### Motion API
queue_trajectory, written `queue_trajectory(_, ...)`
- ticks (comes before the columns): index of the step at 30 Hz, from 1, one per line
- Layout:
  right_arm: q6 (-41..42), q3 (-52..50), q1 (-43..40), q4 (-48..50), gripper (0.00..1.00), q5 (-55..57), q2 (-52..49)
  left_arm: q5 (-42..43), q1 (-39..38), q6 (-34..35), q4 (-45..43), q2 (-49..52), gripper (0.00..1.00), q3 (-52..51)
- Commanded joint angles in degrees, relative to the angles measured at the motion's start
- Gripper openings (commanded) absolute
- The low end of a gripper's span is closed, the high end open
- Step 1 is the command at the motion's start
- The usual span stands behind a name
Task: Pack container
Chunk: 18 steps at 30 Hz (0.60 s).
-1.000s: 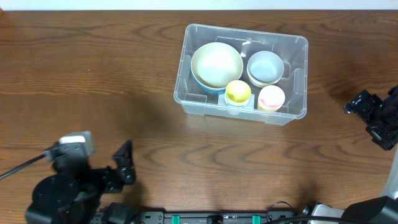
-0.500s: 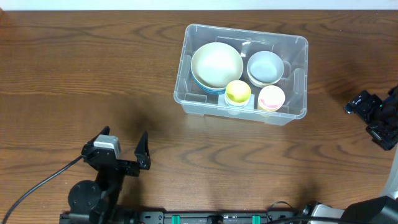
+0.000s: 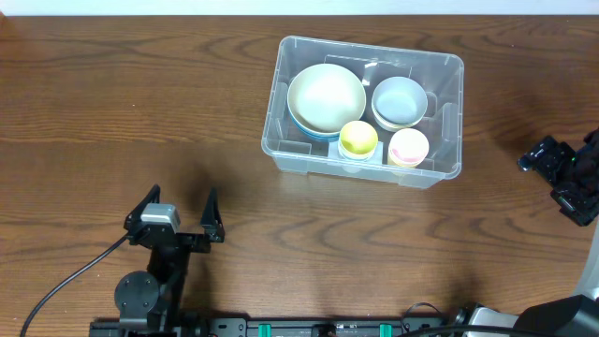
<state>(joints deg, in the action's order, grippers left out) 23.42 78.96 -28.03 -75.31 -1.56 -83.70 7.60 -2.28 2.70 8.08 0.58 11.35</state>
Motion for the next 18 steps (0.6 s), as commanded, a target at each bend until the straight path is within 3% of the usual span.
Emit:
queue_trajectory(1, -0.76, 0.00, -0.31, 0.11, 0.99, 0.00, 0.11, 0.79, 0.28, -0.94, -1.84, -0.48, 0.98, -2.69)
queue_trajectory(11, -0.76, -0.02, -0.31, 0.11, 0.99, 0.02, 0.11, 0.79, 0.28, -0.94, -8.70, -0.50, 0.98, -10.82)
queue_trajectory(18, -0.76, -0.02, -0.31, 0.11, 0.99, 0.02, 0.11, 0.79, 0.28, -0.94, -4.76, -0.50, 0.98, -11.13)
